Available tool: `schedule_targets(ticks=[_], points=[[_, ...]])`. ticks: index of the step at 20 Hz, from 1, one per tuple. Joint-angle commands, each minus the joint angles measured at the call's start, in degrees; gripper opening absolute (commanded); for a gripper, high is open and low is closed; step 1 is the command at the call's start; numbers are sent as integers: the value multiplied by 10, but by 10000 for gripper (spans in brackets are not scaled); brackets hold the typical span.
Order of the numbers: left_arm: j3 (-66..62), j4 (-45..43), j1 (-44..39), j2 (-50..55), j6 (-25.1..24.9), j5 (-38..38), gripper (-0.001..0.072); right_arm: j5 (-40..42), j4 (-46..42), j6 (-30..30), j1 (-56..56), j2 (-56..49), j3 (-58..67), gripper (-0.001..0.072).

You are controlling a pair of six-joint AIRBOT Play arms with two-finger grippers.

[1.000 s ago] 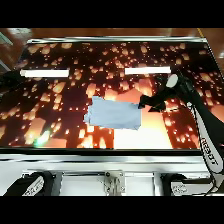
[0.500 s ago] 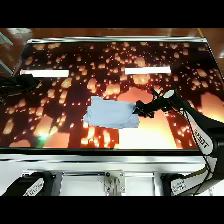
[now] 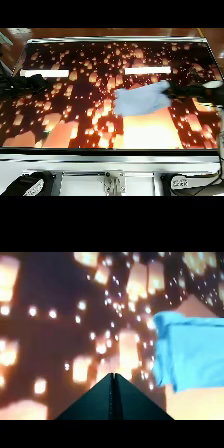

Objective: Fold the shirts.

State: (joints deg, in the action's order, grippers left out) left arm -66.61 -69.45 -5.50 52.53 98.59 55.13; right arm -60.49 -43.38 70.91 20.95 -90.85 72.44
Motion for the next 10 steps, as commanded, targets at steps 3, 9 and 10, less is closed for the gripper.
schedule_targets(ticks=[3, 9, 10], points=[[0, 0, -50, 0, 19, 0, 37, -127, -207, 58, 270, 52, 11, 68], [0, 0, -93, 1, 19, 0, 37, -152, -257, 116, 526, 91, -123, 68], [0, 0, -96, 3, 19, 0, 37, -128, -250, 116, 550, 108, -160, 68]])
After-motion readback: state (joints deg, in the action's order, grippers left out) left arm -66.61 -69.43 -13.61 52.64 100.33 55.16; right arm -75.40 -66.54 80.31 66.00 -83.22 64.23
